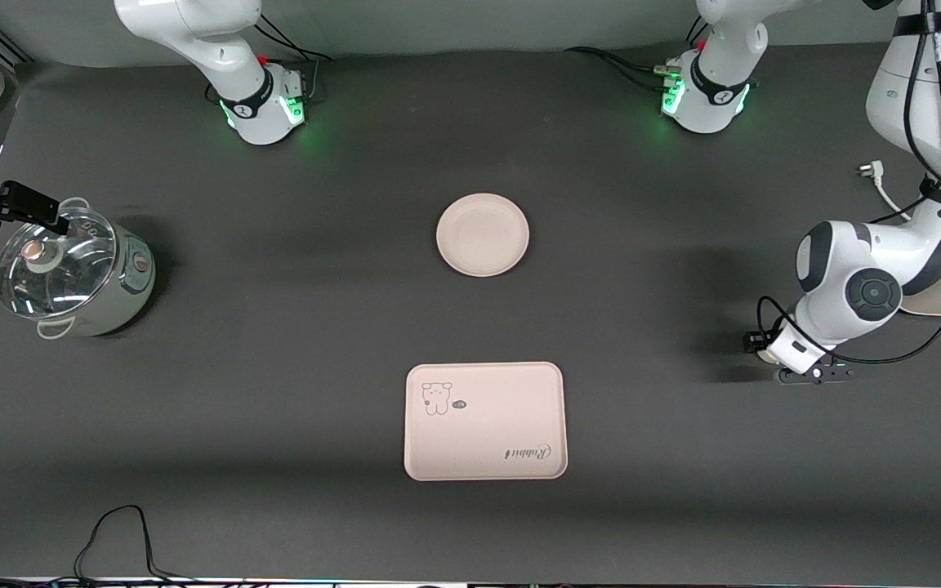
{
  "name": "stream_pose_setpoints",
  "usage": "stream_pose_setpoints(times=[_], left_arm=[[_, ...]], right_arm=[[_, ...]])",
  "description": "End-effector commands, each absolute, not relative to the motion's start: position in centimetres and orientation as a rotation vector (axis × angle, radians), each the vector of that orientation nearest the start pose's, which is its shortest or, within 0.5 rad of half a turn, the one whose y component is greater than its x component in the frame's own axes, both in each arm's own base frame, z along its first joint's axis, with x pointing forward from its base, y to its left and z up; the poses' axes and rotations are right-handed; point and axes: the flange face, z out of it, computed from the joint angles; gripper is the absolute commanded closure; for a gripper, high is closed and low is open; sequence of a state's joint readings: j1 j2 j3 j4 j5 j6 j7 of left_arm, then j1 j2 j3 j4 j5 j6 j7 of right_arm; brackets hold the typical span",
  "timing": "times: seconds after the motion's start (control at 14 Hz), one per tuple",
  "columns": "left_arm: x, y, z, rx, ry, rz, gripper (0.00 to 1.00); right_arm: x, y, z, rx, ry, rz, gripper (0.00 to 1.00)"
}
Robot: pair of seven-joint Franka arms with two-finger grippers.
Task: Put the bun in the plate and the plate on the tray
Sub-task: 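Close the left gripper on the bun and lift it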
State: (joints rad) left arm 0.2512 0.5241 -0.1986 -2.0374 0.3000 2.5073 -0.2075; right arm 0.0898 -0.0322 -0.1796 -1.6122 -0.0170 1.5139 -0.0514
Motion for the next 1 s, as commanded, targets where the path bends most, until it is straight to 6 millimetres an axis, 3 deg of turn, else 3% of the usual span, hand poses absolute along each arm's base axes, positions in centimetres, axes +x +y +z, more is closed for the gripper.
stream_pose_setpoints(times=[0.0, 0.14, 0.36, 0.57, 0.71, 0.79, 0.93], left_arm=[[59.1, 3.1, 20.7, -3.036, -0.057, 0.035, 1.0], [59.0, 2.6, 24.2, -3.012, -0.064, 0.061, 1.0], [58.1, -1.1, 32.5, -3.019, -0.061, 0.095, 1.0], [57.2, -7.6, 43.0, -3.097, -0.032, 0.228, 1.0], [56.5, -11.7, 48.7, -3.14, 0.009, 0.275, 1.0], [56.0, -13.6, 50.7, -3.15, 0.025, 0.273, 1.0], [54.1, -18.6, 52.9, -3.167, -0.067, 0.307, 1.0]], right_arm=[[53.3, -5.2, 61.8, -3.134, 0.069, 0.111, 0.0], [53.0, -4.2, 61.9, -3.133, 0.064, 0.121, 0.0], [52.7, -0.7, 62.2, -3.136, 0.047, 0.124, 0.0], [51.8, 0.7, 62.8, -3.134, 0.042, 0.13, 0.0], [50.4, 2.8, 63.1, -3.13, 0.002, 0.127, 0.0], [49.3, 3.7, 63.3, -3.127, 0.012, 0.123, 0.0], [47.1, 6.8, 63.4, -3.121, -0.008, 0.121, 0.0]])
